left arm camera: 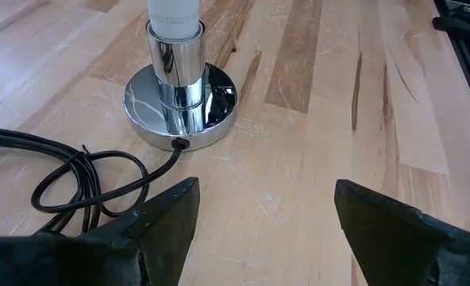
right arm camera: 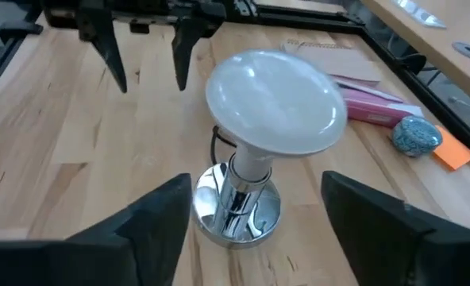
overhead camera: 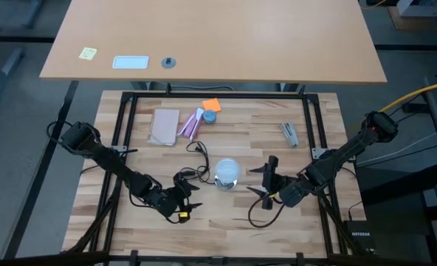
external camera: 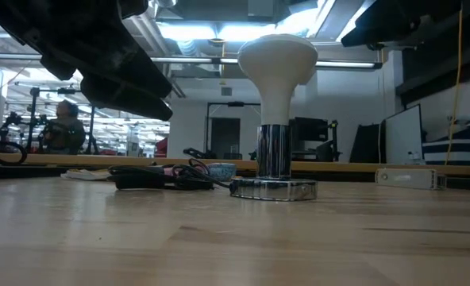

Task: Screw lightbulb
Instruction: Remove the lightbulb from the lamp

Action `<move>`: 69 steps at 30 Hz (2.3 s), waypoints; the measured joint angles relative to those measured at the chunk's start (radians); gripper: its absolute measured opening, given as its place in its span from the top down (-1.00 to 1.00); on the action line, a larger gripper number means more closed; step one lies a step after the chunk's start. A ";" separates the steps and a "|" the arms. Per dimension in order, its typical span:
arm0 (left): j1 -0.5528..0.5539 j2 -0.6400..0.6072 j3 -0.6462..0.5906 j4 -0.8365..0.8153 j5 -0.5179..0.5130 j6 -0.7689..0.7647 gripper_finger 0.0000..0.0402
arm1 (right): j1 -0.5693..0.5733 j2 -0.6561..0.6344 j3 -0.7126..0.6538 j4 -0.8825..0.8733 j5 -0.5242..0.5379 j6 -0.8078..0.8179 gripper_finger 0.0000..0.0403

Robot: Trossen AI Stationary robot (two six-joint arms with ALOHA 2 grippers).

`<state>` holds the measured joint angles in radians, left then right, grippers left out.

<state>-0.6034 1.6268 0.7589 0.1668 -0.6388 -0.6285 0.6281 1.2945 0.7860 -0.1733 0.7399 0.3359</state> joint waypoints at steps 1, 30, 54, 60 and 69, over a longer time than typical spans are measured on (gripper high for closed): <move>0.000 0.000 0.000 0.000 0.000 0.000 -0.42 | 0.000 0.000 0.000 -0.003 -0.008 0.000 -0.43; 0.012 0.000 0.000 -0.005 0.007 0.126 -0.42 | 0.000 0.000 0.000 -0.012 -0.030 -0.004 -0.52; 0.214 0.099 0.001 0.356 0.040 0.111 -0.42 | -0.015 0.261 -0.036 0.084 -0.036 0.019 -0.52; 0.225 0.164 0.000 0.469 0.026 0.117 -0.41 | -0.013 0.274 -0.036 0.101 -0.029 0.019 -0.52; 0.127 0.096 0.000 0.322 0.009 0.072 -0.13 | -0.012 0.256 -0.036 0.094 -0.065 0.017 -0.52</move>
<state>-0.4760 1.7229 0.7589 0.4886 -0.6295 -0.5564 0.6159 1.5508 0.7502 -0.0789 0.6752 0.3528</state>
